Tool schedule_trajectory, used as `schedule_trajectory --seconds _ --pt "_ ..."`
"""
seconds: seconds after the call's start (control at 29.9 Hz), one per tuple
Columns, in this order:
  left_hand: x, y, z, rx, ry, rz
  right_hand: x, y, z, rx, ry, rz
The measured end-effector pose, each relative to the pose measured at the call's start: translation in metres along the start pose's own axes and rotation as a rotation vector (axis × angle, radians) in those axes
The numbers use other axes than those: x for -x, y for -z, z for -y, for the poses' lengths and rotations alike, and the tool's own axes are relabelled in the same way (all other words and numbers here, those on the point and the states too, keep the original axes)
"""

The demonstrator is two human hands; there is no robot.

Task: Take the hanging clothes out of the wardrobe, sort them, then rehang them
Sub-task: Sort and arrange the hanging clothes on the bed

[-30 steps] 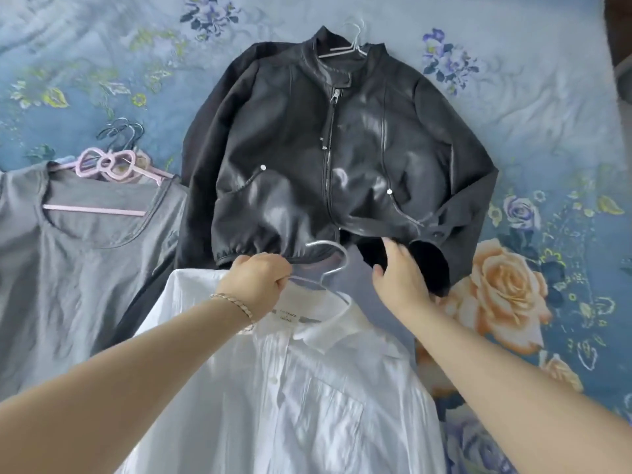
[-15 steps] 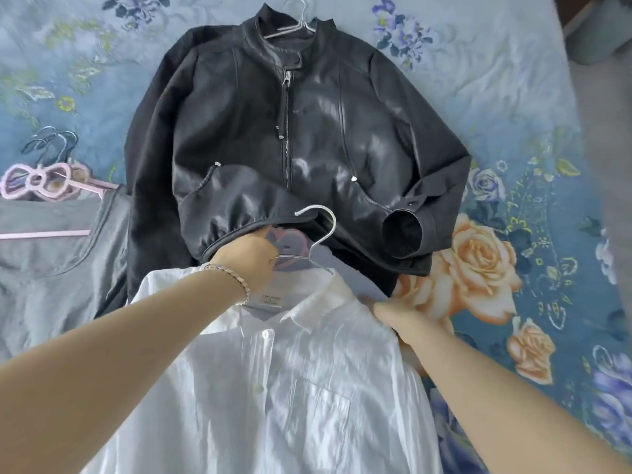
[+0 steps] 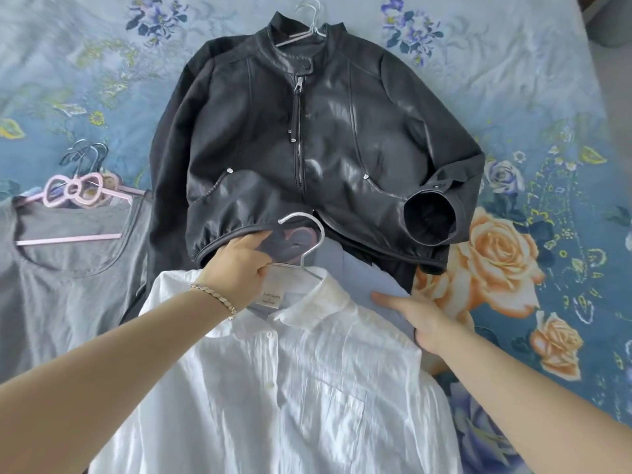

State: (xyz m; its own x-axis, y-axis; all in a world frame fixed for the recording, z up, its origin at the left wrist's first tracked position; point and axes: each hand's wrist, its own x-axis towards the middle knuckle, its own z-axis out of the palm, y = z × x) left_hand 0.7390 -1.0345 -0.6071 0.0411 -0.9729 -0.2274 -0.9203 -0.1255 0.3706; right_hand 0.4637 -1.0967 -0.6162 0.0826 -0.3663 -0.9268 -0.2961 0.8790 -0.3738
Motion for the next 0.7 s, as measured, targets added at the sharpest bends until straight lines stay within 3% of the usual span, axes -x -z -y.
schedule_trajectory --seconds 0.17,0.4,0.54,0.6,0.7 --pt "0.019 0.02 -0.001 -0.036 -0.138 -0.101 0.037 -0.006 -0.01 -0.119 0.058 0.138" --pt "0.037 0.033 -0.025 -0.087 -0.339 -0.039 0.045 -0.011 -0.016 0.284 0.438 -0.021" --pt "0.037 0.022 -0.026 -0.04 -0.33 -0.008 0.043 -0.017 -0.026 0.439 0.604 -0.187" --pt "0.039 0.019 -0.025 -0.006 -0.301 0.001 0.036 -0.015 -0.027 0.507 0.605 -0.147" --pt "0.039 0.016 -0.022 -0.019 -0.329 -0.019 0.024 -0.01 -0.012 0.536 0.422 -0.06"
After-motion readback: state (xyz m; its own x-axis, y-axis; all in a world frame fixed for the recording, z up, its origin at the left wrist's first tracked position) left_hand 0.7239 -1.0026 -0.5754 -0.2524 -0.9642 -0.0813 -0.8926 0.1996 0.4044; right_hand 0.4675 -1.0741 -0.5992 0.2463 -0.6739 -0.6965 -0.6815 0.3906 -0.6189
